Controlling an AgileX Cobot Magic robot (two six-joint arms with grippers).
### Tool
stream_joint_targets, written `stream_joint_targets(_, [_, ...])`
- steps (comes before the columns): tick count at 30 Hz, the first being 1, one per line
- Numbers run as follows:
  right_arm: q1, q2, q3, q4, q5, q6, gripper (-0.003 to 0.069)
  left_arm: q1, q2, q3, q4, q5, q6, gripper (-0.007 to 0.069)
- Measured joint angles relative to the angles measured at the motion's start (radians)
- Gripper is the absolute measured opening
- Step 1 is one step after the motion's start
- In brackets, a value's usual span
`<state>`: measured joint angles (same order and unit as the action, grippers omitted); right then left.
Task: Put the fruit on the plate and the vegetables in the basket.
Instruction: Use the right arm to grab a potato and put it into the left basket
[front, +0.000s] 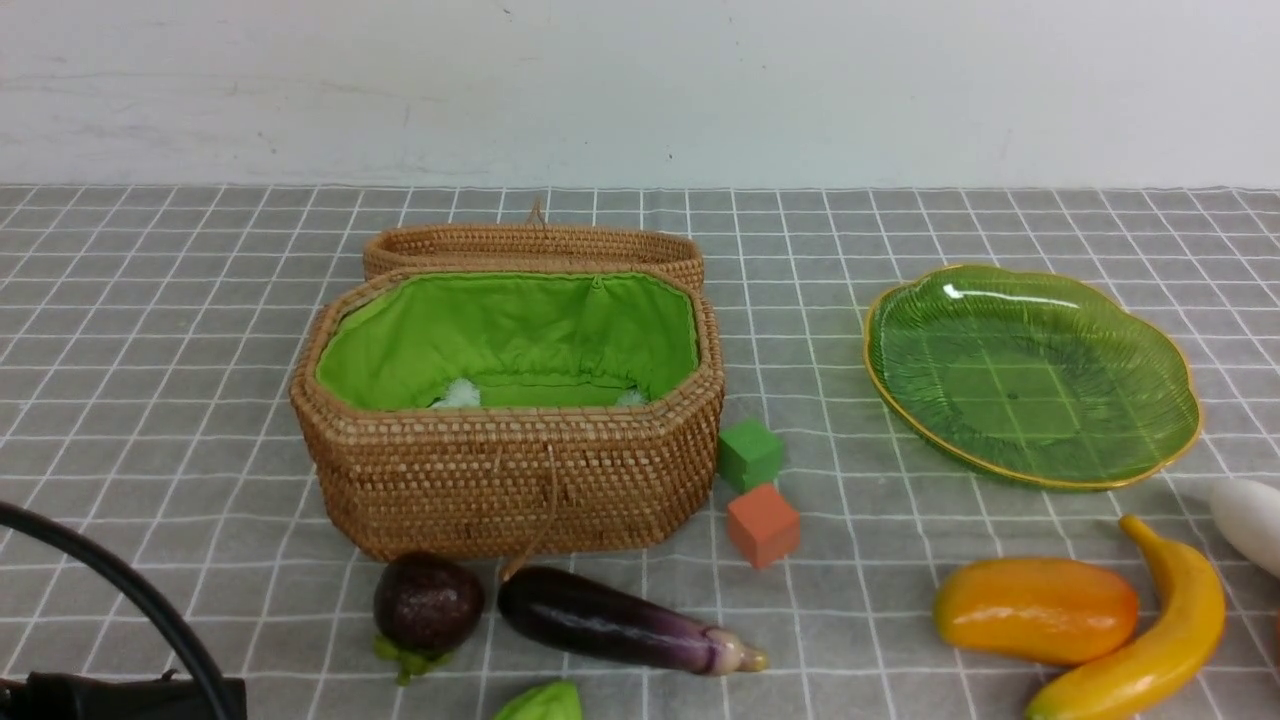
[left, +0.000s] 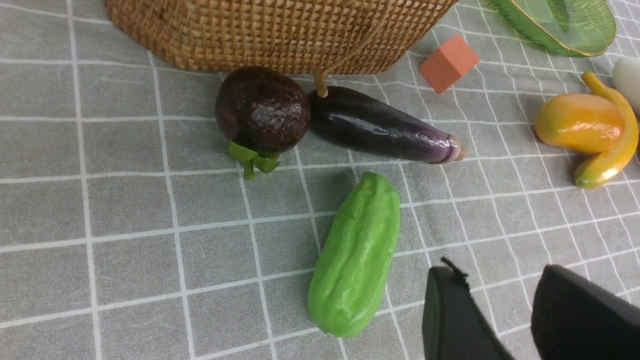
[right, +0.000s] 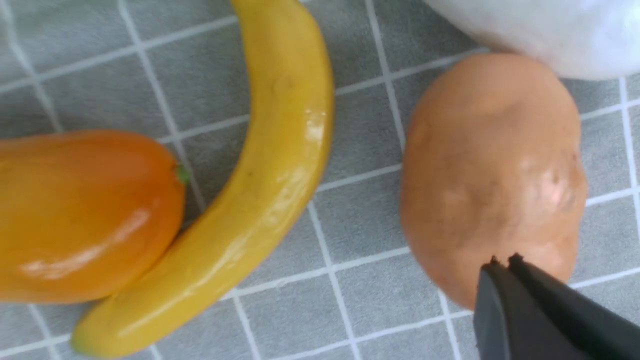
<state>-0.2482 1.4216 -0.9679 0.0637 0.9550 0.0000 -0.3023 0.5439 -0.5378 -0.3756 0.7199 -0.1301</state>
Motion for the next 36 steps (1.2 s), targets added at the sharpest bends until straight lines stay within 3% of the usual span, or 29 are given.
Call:
stream_joint_targets(6, [0.000, -0.031, 0.001, -0.037, 0.016, 0.083, 0.0006, 0.000, 0.000, 0.000, 0.002, 0.000, 0.000, 0.0239])
stream_joint_targets(9, [0.000, -0.035, 0.001, -0.105, 0.012, 0.161, 0.0064, 0.000, 0.000, 0.000, 0.003, 0.000, 0.000, 0.0239])
stream_joint_targets(13, [0.000, -0.011, 0.003, -0.142, -0.021, 0.215, 0.0305, 0.000, 0.000, 0.000, 0.004, -0.002, 0.000, 0.0239])
stream_joint_targets(17, [0.000, 0.038, 0.003, -0.041, -0.051, 0.106, 0.0592, 0.000, 0.000, 0.000, 0.004, -0.015, 0.000, 0.0239])
stream_joint_targets(19, [0.000, 0.062, 0.003, 0.003, -0.066, 0.041, 0.0652, 0.000, 0.000, 0.000, 0.004, -0.015, 0.000, 0.0239])
stream_joint_targets(23, [0.000, 0.121, 0.003, 0.027, -0.099, -0.035, 0.0664, 0.000, 0.000, 0.000, 0.004, -0.015, 0.000, 0.0239])
stream_joint_targets(25, [0.000, 0.163, 0.003, 0.025, -0.105, -0.062, 0.0635, 0.000, 0.000, 0.000, 0.004, -0.016, 0.000, 0.0239])
stream_joint_targets(28, [0.000, 0.222, -0.003, 0.019, -0.094, -0.083, 0.0527, 0.000, 0.000, 0.000, 0.004, -0.016, 0.000, 0.0239])
stream_joint_targets(36, [0.000, 0.176, -0.002, 0.010, -0.042, -0.047, 0.0531, 0.000, 0.000, 0.000, 0.004, -0.016, 0.000, 0.0239])
